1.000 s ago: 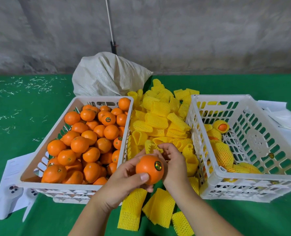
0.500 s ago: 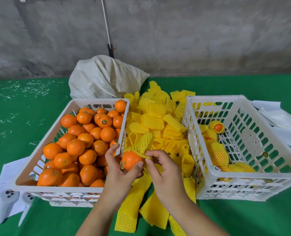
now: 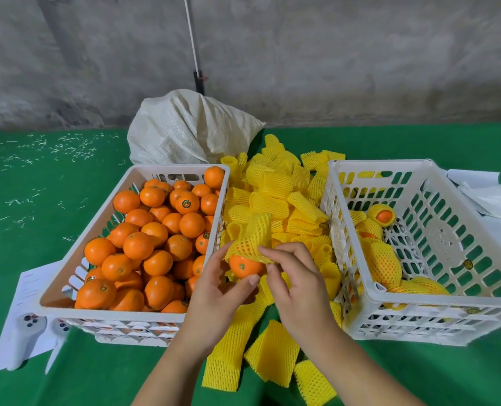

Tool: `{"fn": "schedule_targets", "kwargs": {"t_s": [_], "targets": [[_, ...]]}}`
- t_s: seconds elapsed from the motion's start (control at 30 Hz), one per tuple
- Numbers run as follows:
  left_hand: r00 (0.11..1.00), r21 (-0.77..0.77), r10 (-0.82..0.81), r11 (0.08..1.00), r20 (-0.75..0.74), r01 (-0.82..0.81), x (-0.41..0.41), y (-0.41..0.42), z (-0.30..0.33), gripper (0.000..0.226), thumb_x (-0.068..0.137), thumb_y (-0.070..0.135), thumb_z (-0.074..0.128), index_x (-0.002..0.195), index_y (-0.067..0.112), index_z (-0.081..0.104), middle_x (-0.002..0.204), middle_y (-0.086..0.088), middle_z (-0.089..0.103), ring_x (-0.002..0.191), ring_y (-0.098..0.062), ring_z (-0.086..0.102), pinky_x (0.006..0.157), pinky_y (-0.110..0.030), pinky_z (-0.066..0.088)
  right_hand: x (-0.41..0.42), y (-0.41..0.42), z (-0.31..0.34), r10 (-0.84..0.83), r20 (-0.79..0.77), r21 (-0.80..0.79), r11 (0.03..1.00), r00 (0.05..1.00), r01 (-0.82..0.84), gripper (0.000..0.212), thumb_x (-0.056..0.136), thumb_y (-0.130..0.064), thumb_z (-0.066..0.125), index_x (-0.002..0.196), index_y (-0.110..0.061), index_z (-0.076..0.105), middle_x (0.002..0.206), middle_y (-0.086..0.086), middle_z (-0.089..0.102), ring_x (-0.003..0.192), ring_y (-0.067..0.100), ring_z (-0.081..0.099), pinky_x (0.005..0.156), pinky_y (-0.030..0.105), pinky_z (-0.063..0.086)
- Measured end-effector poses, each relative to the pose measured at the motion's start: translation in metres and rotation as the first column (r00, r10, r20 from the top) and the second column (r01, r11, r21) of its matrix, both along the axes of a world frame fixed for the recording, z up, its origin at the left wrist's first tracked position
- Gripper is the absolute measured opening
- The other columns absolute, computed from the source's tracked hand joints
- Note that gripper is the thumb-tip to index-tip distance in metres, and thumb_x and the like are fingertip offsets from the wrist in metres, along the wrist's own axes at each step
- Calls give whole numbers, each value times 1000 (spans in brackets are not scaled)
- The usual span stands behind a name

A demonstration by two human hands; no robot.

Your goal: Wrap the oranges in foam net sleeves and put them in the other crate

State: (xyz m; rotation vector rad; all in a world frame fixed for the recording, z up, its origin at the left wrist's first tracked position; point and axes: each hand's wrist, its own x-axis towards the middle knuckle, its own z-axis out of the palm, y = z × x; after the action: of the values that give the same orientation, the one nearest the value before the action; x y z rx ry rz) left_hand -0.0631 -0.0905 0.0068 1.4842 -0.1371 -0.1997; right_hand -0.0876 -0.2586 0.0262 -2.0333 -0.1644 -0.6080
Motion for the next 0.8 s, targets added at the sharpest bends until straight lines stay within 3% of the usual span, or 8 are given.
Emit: {"fn": "schedule_targets", "kwargs": {"t_s": [0.13, 0.23, 0.33, 0.43, 0.53, 0.6, 0.67, 0.8], "targets": [[975, 172, 173, 966, 136, -195, 1, -5, -1, 54, 76, 51, 80, 124, 34, 62, 106, 8, 76, 89, -10, 73, 72, -25, 58, -7, 4, 3, 115, 85, -148, 984, 990, -101, 26, 98, -19, 56, 117, -13, 73, 110, -4, 59, 99, 9, 59, 78, 16, 49], [964, 66, 263, 962, 32, -265, 1, -11, -7, 51, 72, 36, 80, 117, 28, 59, 96, 3, 76, 86, -15, 73, 73, -28, 61, -10, 11, -2, 145, 64, -165, 977, 987, -133, 29, 97, -17, 59, 124, -15, 70, 116, -2, 57, 106, 11, 58, 84, 18, 50], [969, -78, 226, 969, -98, -234, 1, -15, -11, 57, 75, 29, 75, 128, 30, 54, 88, -14, 73, 81, -27, 70, 81, -45, 63, -7, 5, -3, 82, -24, -86, 993, 996, -84, 47, 95, -13, 62, 140, -24, 55, 132, -7, 46, 123, 0, 47, 93, 9, 43], [996, -125, 20, 992, -84, -31, 3, -13, -12, 62, 89, 31, 74, 143, 48, 46, 109, -25, 72, 96, -37, 72, 88, -47, 63, -2, -4, -4, 67, -19, -53, 996, 998, -68, 51, 95, -10, 54, 143, -27, 55, 135, -7, 47, 125, -3, 47, 91, 7, 44], [993, -48, -114, 992, 18, 115, 0, -15, -12, 66, 99, 28, 78, 153, 39, 42, 139, -9, 67, 125, -31, 68, 99, -40, 59, 5, -13, -5, -3, 28, -64, 998, 1000, 5, 46, 93, -4, 52, 134, -20, 67, 123, -1, 56, 112, 8, 56, 85, 24, 53], [996, -21, -58, 998, 73, 60, -1, -18, -10, 63, 98, 24, 79, 151, 36, 47, 143, -4, 65, 129, -25, 65, 101, -32, 56, 8, -17, -6, -55, 63, -75, 995, 997, 59, 42, 89, -2, 55, 125, -14, 72, 113, 2, 60, 102, 11, 58, 78, 29, 53], [995, -28, 44, 999, 85, -42, 0, -22, -8, 59, 94, 16, 80, 143, 37, 55, 136, -1, 69, 124, -21, 68, 96, -26, 56, 5, -15, -7, -40, 118, -110, 993, 992, 53, 33, 89, -5, 55, 115, -10, 75, 105, 5, 61, 93, 10, 58, 72, 22, 50], [983, -43, 181, 983, 10, -180, 6, -20, -11, 63, 76, 5, 72, 131, 34, 64, 117, -5, 75, 109, -28, 73, 89, -41, 63, -5, 1, -14, 28, 47, -120, 993, 999, -22, 32, 91, -16, 55, 119, -13, 70, 110, 0, 58, 97, 8, 56, 76, 12, 46]]}}
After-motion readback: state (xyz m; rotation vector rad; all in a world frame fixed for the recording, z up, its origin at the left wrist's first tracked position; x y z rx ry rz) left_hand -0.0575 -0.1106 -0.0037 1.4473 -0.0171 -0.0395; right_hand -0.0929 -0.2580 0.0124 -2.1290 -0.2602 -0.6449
